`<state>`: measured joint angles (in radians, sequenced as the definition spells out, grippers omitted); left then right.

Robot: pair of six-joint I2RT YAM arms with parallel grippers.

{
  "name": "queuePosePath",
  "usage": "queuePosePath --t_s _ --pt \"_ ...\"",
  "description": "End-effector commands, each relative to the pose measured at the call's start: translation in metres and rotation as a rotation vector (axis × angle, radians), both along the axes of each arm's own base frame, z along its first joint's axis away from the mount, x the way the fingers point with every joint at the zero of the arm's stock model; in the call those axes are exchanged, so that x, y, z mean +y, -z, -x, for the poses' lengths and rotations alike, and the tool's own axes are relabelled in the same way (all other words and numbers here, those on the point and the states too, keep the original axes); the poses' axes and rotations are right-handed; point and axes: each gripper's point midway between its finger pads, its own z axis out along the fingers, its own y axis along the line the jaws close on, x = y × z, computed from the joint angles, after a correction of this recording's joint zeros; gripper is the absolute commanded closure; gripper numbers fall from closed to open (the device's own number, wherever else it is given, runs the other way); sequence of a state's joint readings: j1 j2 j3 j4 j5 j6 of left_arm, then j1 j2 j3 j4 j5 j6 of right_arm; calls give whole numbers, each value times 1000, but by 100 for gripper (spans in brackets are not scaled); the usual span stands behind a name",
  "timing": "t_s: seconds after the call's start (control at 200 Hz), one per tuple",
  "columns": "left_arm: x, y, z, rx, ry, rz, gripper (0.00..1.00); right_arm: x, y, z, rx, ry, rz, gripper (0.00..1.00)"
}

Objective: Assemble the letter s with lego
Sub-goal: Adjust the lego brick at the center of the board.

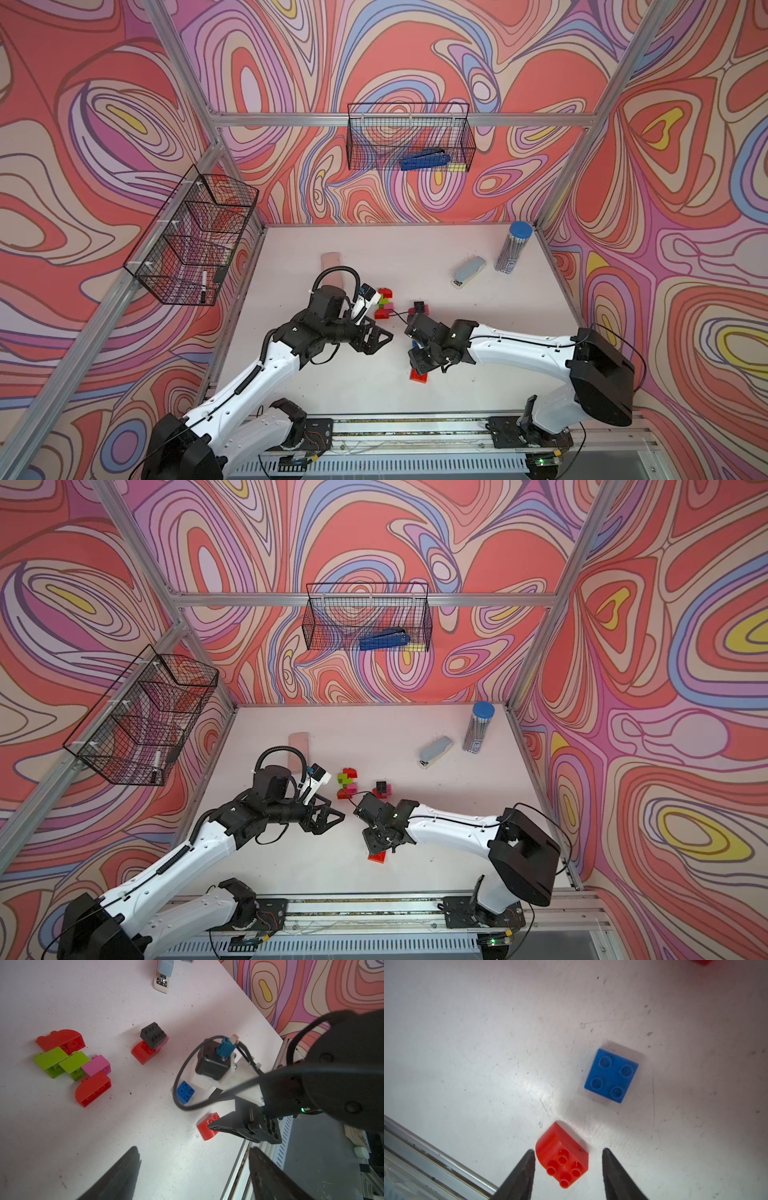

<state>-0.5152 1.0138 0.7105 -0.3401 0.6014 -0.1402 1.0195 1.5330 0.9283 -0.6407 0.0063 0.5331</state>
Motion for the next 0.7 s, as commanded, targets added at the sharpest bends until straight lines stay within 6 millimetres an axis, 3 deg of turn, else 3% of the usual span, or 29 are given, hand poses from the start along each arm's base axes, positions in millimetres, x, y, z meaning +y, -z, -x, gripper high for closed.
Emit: queuePosePath --t_s 0.0,0.691 --pt "5 4 5 24 -17 -8 17 7 1 6 -26 -90 -11 45" --pt "12 6 11 33 -37 -13 16 6 29 26 15 -226 43 46"
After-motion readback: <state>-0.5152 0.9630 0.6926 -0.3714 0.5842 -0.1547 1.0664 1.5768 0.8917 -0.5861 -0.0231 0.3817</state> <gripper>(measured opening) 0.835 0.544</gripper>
